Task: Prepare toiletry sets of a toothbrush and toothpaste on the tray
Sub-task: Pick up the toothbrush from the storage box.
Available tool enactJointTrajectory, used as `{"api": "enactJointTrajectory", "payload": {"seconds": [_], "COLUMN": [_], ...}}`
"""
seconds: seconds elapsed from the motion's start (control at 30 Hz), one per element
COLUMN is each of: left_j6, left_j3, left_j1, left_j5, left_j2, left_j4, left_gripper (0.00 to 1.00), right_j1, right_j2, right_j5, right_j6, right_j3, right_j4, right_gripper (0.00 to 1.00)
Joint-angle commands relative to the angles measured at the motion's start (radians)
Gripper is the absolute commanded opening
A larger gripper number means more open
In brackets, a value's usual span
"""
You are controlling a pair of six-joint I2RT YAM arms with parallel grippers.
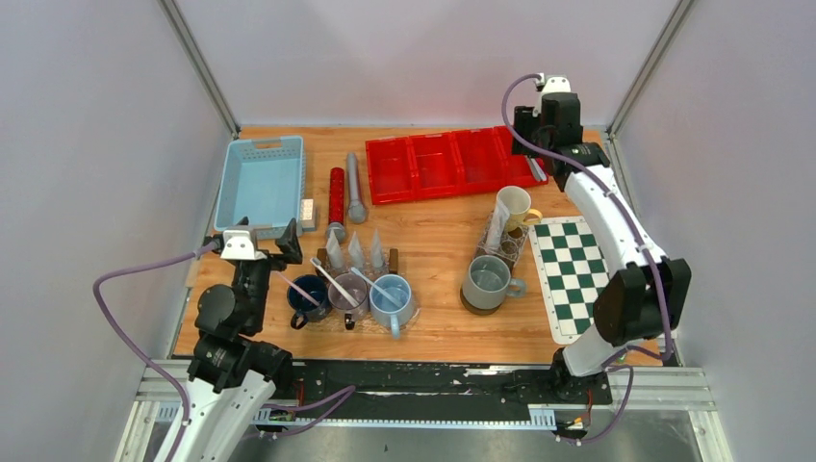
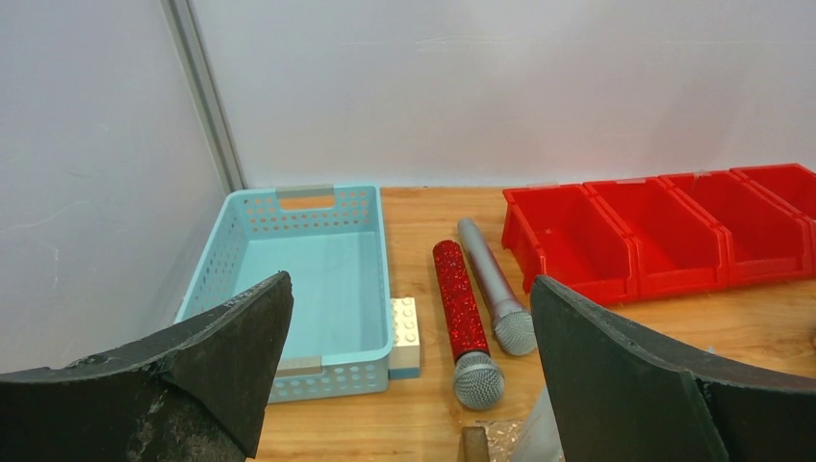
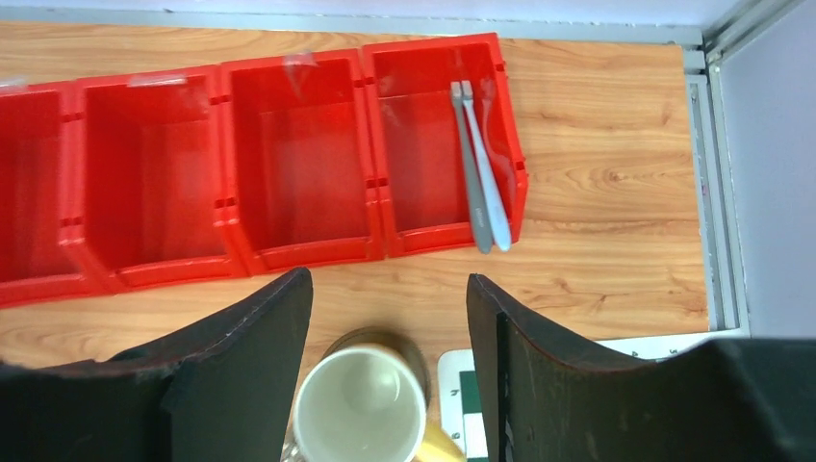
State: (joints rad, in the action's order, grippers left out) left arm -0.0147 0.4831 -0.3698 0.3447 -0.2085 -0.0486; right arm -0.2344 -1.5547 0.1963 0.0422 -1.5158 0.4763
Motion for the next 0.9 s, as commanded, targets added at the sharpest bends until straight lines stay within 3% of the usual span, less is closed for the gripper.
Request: {"api": "enactJointTrajectory", "payload": {"seconds": [0.0, 0.43, 0.87], "left_j6": [-0.008, -0.014, 0.009], "left_j3": [0.012, 0.055, 0.134], "left_j1": [0.005, 0.005, 0.005], "left_j5": [-0.010, -0.007, -0.036], "left_j2": [-0.026, -0.139, -0.246], "left_j4": [0.017, 0.024, -0.008], "left_gripper": [1.00, 1.00, 0.99], "right_j1": [0.075, 0.167, 0.180], "right_j2": [-0.107, -0.488, -0.752], "right_j5": [-0.092, -0.136, -0.020], "right_j6": [-0.031, -0.130, -0.196], "right_j3": [-0.111, -0.365, -0.509], "right_j4": [0.018, 0.038, 0.026], "right_gripper": [0.60, 0.47, 0.40]}}
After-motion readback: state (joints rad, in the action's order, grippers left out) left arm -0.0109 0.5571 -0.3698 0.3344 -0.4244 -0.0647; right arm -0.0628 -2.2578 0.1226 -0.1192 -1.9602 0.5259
